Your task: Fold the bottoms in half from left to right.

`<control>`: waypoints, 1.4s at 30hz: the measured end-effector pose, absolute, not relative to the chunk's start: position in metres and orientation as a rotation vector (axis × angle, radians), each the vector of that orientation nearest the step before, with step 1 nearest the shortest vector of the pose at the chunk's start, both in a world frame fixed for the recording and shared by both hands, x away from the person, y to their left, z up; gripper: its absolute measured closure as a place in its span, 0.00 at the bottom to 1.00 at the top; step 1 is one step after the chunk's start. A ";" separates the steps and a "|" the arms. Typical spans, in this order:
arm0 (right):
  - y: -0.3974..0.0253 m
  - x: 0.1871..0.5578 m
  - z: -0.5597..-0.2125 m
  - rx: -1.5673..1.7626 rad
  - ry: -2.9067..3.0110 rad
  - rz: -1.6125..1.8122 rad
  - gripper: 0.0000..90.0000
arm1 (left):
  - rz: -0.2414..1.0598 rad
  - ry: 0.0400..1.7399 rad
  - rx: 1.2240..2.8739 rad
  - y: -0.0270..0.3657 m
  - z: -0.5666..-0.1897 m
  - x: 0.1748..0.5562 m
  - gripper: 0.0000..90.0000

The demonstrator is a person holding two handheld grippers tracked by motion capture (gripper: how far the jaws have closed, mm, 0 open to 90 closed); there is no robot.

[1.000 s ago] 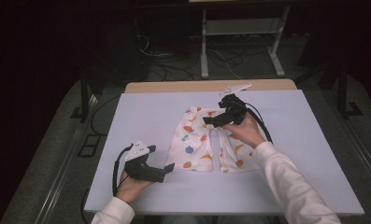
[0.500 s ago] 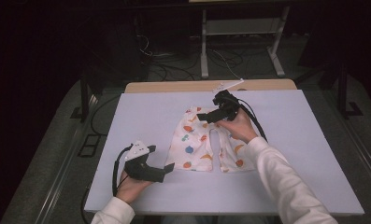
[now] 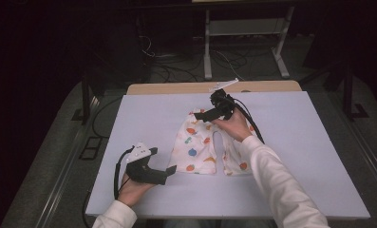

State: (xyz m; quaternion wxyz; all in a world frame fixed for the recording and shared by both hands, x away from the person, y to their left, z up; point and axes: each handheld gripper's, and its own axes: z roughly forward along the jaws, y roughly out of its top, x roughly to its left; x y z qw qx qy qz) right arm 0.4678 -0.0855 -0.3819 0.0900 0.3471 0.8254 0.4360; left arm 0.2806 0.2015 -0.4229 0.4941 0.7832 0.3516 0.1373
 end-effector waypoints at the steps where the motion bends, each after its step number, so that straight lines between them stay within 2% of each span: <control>1: -0.086 0.468 -0.382 1.032 2.454 1.297 0.00 | 0.333 0.852 1.899 0.202 -0.423 0.281 0.00; 31: -0.056 0.503 -0.407 1.133 2.409 1.263 0.00 | 0.330 0.851 1.884 0.203 -0.422 0.280 0.00; 32: -0.055 0.504 -0.409 1.135 2.409 1.263 0.03 | 0.331 0.850 1.884 0.203 -0.422 0.280 0.00; 42: -0.046 0.515 -0.415 1.164 2.400 1.267 0.05 | 0.328 0.851 1.880 0.203 -0.422 0.280 0.00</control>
